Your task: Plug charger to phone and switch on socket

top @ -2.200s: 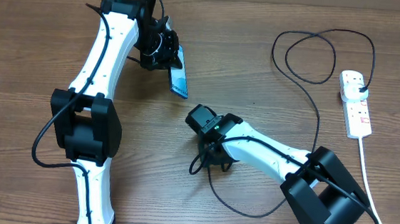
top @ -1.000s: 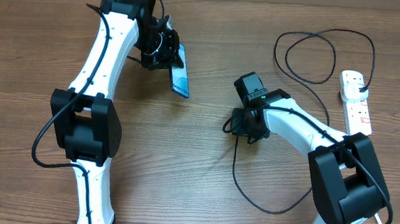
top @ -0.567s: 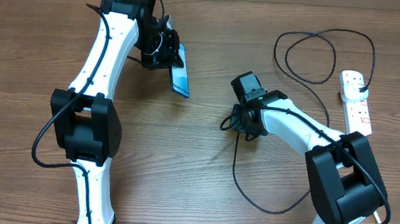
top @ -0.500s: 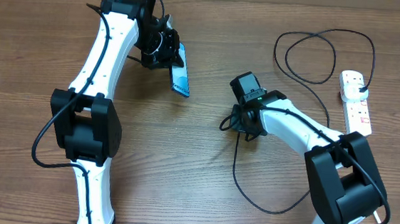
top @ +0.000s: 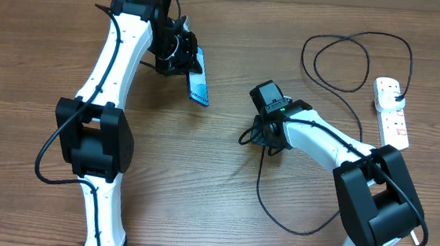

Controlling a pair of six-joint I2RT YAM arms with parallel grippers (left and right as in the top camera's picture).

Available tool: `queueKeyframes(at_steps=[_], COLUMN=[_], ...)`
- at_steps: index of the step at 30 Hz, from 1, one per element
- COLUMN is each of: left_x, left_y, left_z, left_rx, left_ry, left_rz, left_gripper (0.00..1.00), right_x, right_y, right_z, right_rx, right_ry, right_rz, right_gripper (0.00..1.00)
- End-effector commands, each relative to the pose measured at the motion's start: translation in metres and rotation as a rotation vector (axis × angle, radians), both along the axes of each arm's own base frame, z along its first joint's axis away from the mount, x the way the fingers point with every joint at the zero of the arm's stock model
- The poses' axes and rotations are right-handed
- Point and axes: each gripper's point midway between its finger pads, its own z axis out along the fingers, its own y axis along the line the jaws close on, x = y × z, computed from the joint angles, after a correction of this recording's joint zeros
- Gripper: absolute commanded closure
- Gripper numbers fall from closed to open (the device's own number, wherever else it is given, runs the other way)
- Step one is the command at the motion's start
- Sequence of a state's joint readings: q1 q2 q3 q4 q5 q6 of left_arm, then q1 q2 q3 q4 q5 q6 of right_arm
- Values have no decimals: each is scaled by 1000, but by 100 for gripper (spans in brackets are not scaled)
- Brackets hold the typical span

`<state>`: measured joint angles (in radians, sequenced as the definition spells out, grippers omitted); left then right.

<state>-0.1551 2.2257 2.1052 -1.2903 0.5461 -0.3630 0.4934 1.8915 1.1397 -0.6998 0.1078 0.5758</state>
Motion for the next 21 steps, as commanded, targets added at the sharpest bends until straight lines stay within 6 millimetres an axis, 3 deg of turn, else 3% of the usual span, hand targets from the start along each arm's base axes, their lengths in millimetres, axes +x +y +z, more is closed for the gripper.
queueKeyframes(at_steps=[1, 6, 10, 14, 18, 21], left_x=[4, 10, 8, -7, -25, -33], left_y=[-10, -36, -55, -60, -60, -61], left_z=[15, 47, 98, 150, 188, 206], left_rx=[-86, -284, -527, -744, -843, -894], left_ry=[-28, -172, -334, -485, -571, -630], left_rz=[-5, -148, -280, -410, -476, -521], left_gripper=[96, 96, 96, 95, 96, 96], right_x=[-15, -6, 0, -14, -35, -51], right_y=[-8, -5, 14, 41, 62, 75], right_z=[-22, 7, 73, 134, 185, 211], right_rx=[-25, 56, 293, 587, 871, 1036], right_ry=[82, 54, -49, -113, -156, -194], right_rz=[-4, 66, 186, 346, 522, 683], right_gripper=[96, 96, 96, 96, 96, 96])
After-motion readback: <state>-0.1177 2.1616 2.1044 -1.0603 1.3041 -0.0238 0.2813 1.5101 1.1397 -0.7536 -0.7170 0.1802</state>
